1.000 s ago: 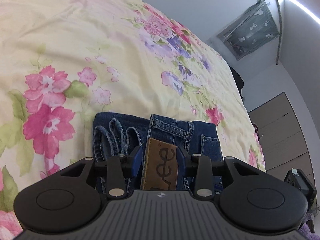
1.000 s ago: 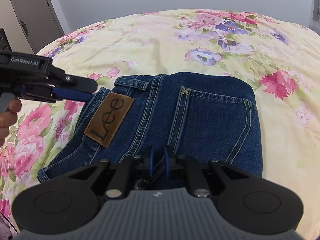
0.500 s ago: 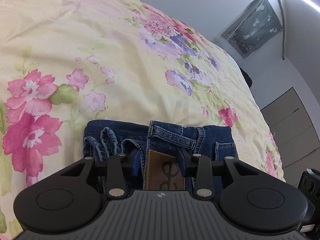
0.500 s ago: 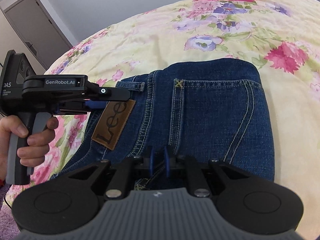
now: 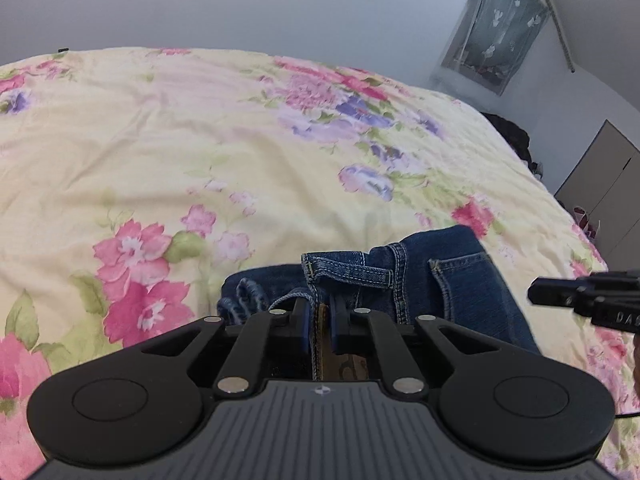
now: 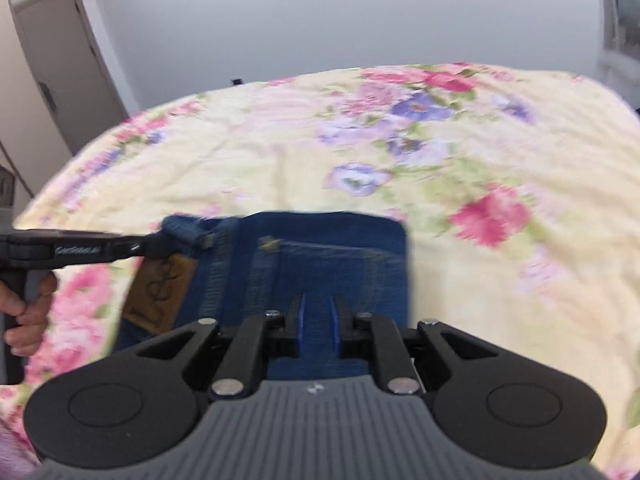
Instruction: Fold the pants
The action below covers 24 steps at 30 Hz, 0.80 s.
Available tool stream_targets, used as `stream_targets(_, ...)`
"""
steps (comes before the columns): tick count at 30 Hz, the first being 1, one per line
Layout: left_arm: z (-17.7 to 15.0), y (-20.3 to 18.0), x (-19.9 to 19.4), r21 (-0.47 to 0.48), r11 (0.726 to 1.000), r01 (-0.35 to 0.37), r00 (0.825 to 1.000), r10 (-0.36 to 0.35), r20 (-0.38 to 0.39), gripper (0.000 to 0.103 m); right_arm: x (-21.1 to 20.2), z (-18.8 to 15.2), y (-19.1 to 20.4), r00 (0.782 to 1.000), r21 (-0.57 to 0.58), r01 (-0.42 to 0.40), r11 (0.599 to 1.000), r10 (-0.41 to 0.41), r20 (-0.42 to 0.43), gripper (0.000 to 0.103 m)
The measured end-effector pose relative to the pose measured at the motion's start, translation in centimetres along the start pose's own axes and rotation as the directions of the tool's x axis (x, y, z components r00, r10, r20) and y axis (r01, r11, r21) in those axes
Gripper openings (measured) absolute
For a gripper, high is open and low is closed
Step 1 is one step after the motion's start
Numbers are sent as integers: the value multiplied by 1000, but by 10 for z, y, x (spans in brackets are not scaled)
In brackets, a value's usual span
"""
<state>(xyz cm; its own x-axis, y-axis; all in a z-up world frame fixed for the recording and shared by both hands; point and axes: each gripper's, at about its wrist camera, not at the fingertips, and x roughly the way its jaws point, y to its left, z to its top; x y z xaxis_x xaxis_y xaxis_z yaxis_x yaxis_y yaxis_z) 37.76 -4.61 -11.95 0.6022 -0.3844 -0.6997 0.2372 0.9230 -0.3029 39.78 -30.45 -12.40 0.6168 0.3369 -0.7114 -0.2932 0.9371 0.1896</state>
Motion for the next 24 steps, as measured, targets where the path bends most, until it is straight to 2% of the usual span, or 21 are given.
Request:
stream_targets(4, -5, 16, 24, -35, 999, -4, 997, 2, -79, 11, 22, 9, -10, 997, -52, 79, 996, -80, -18, 9)
stream_targets(10, -3, 21, 36, 7, 1000, 19, 990, -18, -142, 13, 69, 7, -22, 994, 1, 75, 997, -75, -81, 10)
stream_targets(13, -3, 18, 38, 36, 999, 17, 988, -11, -157, 14, 87, -4, -35, 994, 94, 55, 994, -45, -104, 10)
stream_targets(16, 2, 11, 38, 77, 997, -10, 983, 24, -184, 21, 88, -7, -35, 994, 99, 57, 993, -48, -94, 9)
stream_targets(19, 13, 9, 29, 48, 998, -29, 974, 39, -222, 26, 84, -2, -20, 990, 37, 108, 993, -104, -100, 9)
stream_targets(22, 16, -1, 3, 104, 992, -70, 977, 89, -192, 26, 70, 1, -6, 983, -9, 167, 986, -167, -82, 10)
stream_targets(24, 14, -6, -13, 147, 988, -50, 978, 78, -194, 26, 55, -2, 0, 985, -10, 165, 986, -165, -54, 14)
